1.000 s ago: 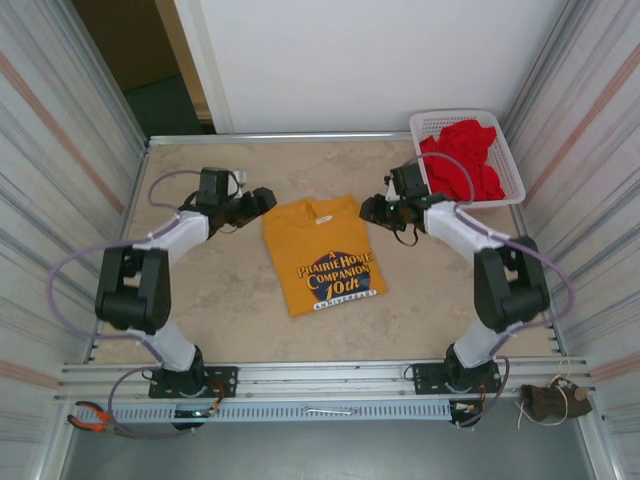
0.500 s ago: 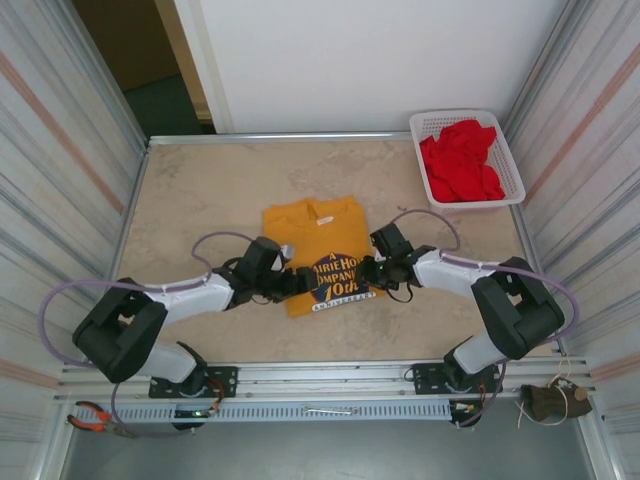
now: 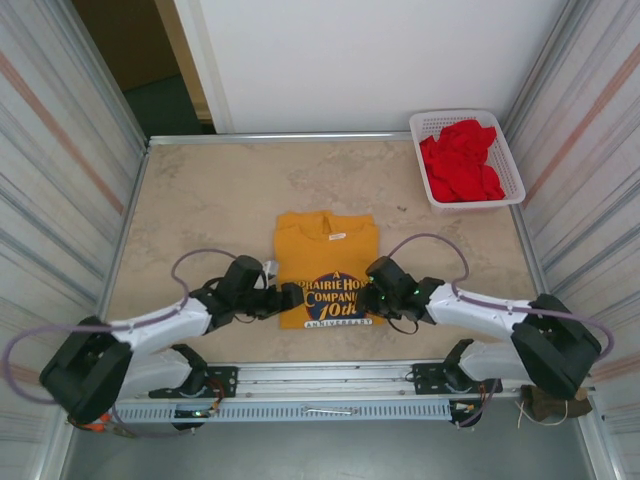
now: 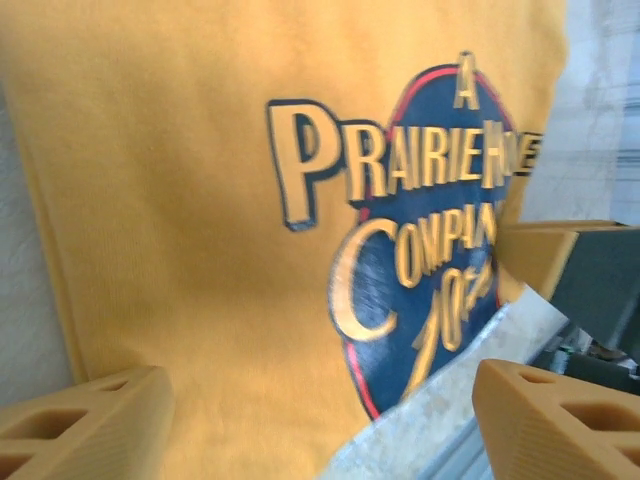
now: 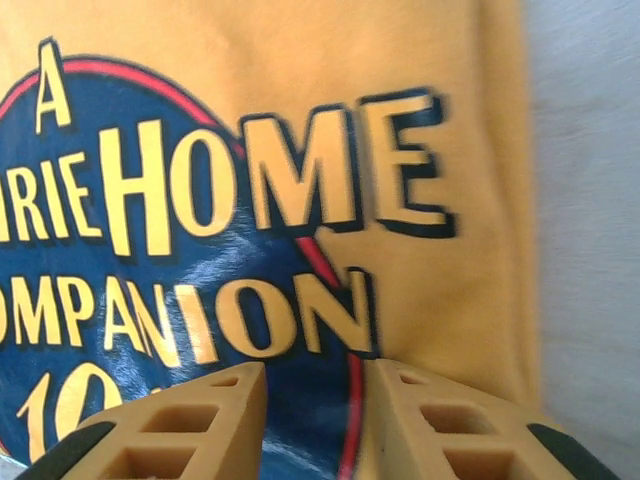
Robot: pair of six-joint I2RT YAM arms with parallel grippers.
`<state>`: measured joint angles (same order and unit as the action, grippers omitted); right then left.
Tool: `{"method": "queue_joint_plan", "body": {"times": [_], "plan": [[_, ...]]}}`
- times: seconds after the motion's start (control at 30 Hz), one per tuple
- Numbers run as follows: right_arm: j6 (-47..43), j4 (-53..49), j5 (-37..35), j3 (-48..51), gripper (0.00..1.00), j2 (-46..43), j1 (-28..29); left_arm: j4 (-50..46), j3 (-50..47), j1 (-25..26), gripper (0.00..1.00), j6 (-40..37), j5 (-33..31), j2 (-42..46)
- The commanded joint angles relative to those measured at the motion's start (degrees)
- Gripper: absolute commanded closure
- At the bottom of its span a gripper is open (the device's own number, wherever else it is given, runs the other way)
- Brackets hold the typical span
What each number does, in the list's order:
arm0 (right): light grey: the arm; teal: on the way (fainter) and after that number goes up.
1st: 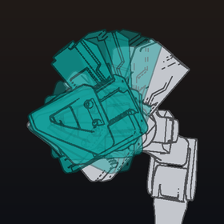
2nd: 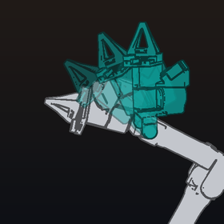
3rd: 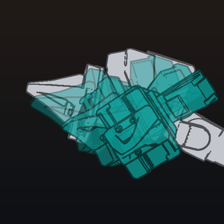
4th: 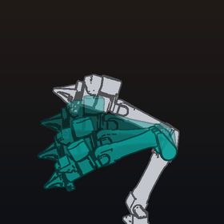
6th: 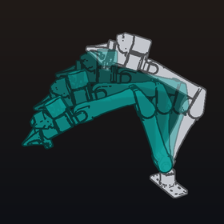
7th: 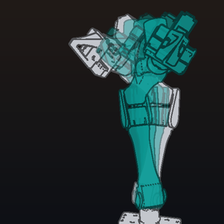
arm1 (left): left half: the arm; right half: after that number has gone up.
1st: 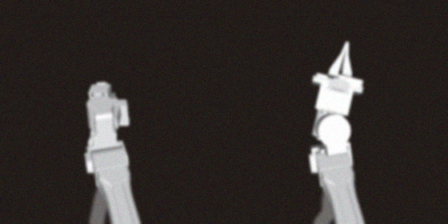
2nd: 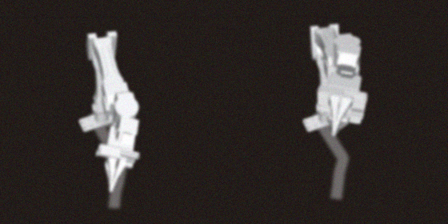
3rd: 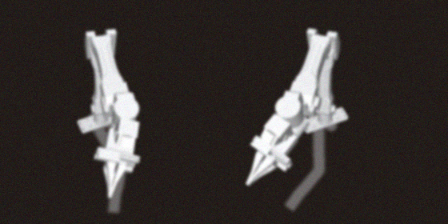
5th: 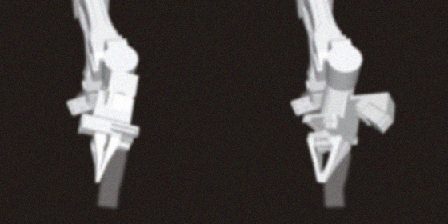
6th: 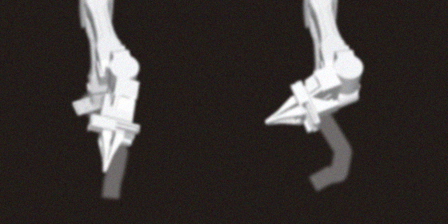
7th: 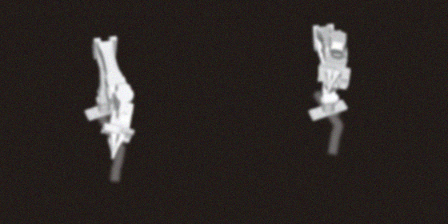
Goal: Fold the inside-out t-shirt
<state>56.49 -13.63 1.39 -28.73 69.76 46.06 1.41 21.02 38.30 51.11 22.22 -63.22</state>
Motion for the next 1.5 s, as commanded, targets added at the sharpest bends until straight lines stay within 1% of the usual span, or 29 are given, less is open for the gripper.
{"method": "queue_joint_plan", "body": {"times": [0.0,0.03,0.07,0.1,0.17,0.2,0.23,0.3,0.4,0.5,0.7,0.93,1.13,1.2,1.33,1.4,1.47], "plan": [[-6.90,-10.21,-2.22,-8.07,0.64,-4.07,-5.69,-10.98,6.26,-4.34,0.16,-5.18,-2.60,6.72],[-9.39,-11.08,-1.02,-10.41,0.61,-3.99,-8.64,-12.47,7.76,-6.48,0.15,-7.17,-1.96,7.20],[-12.56,-11.50,0.60,-12.59,0.56,-3.31,-12.31,-13.56,9.75,-10.25,0.14,-9.40,-0.71,6.69],[-15.24,-11.81,2.54,-15.07,0.50,-1.85,-16.26,-13.48,11.28,-14.38,0.14,-11.58,1.24,5.25],[-20.22,-10.84,5.85,-19.08,0.35,2.47,-21.90,-12.78,14.57,-20.40,0.13,-15.67,3.78,0.49],[-22.48,-10.16,6.76,-21.49,0.28,5.25,-23.67,-12.37,16.60,-22.58,0.12,-18.03,4.23,-3.05],[-24.29,-9.28,7.65,-23.35,0.25,8.06,-24.98,-12.15,18.70,-23.97,0.11,-20.66,4.44,-6.36],[-27.05,-8.15,9.82,-28.21,0.22,14.81,-26.74,-12.24,23.63,-25.36,0.10,-25.19,4.97,-14.35],[-29.05,-6.42,10.74,-32.97,0.20,22.80,-27.27,-11.89,29.03,-25.38,0.08,-29.60,5.44,-23.71],[-29.01,-3.90,11.74,-34.71,0.19,28.28,-27.06,-11.19,32.10,-25.21,0.07,-31.57,6.44,-29.56],[-28.29,-1.53,10.05,-35.12,0.19,32.58,-25.84,-9.17,33.18,-23.99,0.06,-32.64,4.91,-33.47],[-27.65,0.50,10.28,-36.10,0.19,36.67,-25.35,-7.33,34.69,-22.03,0.05,-33.06,5.07,-38.46],[-28.15,1.86,11.11,-37.50,0.22,38.85,-22.94,-4.42,35.02,-20.69,0.06,-32.23,5.33,-41.93],[-28.11,2.58,11.18,-36.96,0.26,38.38,-22.32,-3.03,34.82,-20.27,0.09,-32.00,5.90,-42.01],[-27.08,5.18,11.88,-34.34,0.35,37.04,-22.25,-0.26,33.71,-19.54,0.20,-31.21,6.79,-41.44],[-26.62,5.95,11.80,-33.29,0.36,36.86,-22.33,1.16,33.18,-19.17,0.24,-30.49,7.08,-41.37],[-26.12,6.62,11.79,-32.37,0.37,36.93,-22.44,1.93,33.20,-18.67,0.26,-29.96,7.21,-41.68]]}}
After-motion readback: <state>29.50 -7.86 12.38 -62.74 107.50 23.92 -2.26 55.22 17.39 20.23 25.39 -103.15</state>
